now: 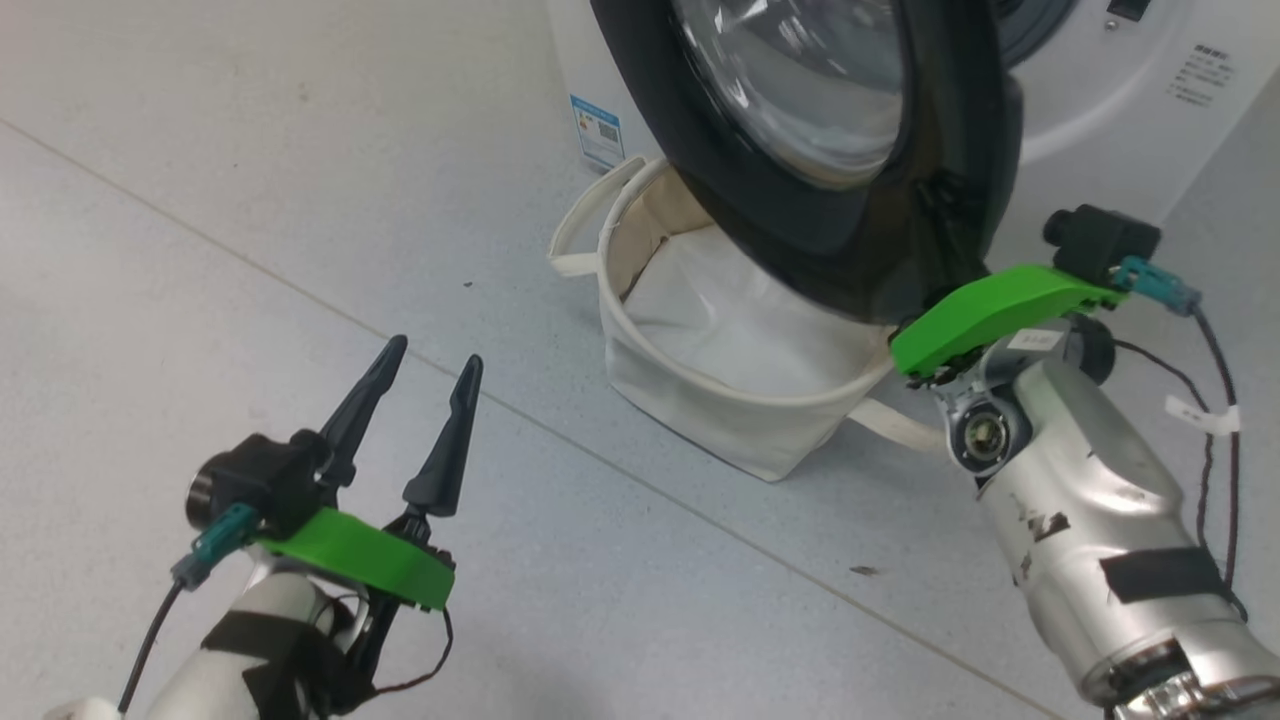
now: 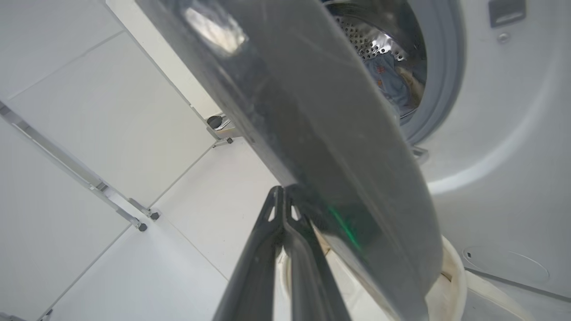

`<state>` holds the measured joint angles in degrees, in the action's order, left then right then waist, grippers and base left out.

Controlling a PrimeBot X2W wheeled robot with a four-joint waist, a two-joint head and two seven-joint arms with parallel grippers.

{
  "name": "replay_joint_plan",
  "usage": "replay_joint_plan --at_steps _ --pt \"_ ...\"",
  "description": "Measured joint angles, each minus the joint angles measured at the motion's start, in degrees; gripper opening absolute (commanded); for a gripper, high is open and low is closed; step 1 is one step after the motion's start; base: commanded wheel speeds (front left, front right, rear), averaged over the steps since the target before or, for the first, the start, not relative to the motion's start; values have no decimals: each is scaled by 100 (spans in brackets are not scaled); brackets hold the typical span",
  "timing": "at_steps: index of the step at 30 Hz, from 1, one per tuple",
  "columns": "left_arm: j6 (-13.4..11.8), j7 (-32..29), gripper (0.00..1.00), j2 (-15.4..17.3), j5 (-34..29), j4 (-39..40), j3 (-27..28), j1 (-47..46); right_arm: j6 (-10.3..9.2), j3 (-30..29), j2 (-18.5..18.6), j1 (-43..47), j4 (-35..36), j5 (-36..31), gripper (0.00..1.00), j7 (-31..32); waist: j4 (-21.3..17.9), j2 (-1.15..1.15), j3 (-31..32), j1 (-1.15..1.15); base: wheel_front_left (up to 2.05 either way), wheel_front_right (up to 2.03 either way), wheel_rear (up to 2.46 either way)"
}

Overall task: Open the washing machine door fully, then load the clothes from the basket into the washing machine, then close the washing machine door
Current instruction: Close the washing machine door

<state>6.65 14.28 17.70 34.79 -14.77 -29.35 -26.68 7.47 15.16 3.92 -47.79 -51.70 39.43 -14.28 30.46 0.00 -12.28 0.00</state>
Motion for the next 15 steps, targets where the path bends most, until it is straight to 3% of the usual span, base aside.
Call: replay_joint_plan --at_steps 15 --pt "91 0 100 -66 127 47 -55 -386 1 -1551 7 -1517 -1250 -1078 0 0 -171 0 -665 1 0 0 0"
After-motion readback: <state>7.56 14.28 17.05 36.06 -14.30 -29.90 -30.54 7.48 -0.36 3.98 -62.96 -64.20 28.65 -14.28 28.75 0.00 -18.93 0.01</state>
